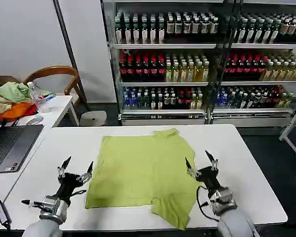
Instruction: Fold and organize the clothes.
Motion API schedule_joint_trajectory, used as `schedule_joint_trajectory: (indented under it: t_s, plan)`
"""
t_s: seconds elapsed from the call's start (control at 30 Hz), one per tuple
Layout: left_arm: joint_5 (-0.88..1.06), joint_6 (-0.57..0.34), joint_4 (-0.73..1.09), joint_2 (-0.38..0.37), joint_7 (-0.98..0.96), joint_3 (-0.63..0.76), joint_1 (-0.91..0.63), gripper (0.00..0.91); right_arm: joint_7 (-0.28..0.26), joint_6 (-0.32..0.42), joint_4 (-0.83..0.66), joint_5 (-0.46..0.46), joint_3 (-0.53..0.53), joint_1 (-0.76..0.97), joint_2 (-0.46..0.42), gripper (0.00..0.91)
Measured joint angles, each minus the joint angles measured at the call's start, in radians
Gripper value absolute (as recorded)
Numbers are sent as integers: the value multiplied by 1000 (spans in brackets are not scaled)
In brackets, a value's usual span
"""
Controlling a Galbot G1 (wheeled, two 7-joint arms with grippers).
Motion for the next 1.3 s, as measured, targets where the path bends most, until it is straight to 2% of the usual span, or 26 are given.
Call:
schedule_joint_trajectory:
  t_s: [0.4, 0.97, 1.0, 1.03, 1.07, 1.3]
  plan:
    - [-77, 170, -97, -6, -40, 18, 143, 907, 42, -7, 70, 15, -41, -171, -41, 907]
    - [-118, 238, -94, -31, -109, 24, 175, 907, 110, -16, 71, 19, -107, -253, -34, 907]
    - [-120, 240, -93, -33, -111, 24, 174, 816, 114, -17, 70, 21, -110, -253, -33, 867]
    - [-120, 240, -90, -33, -113, 25, 172, 40, 117, -18, 69, 24, -113, -253, -32, 393]
    - [-121, 240, -88, -34, -116, 26, 171, 40, 120, -18, 69, 27, -116, -254, -31, 10]
    - [-129, 243, -87, -30, -120, 34, 176, 20, 133, -28, 71, 44, -129, -260, -24, 0]
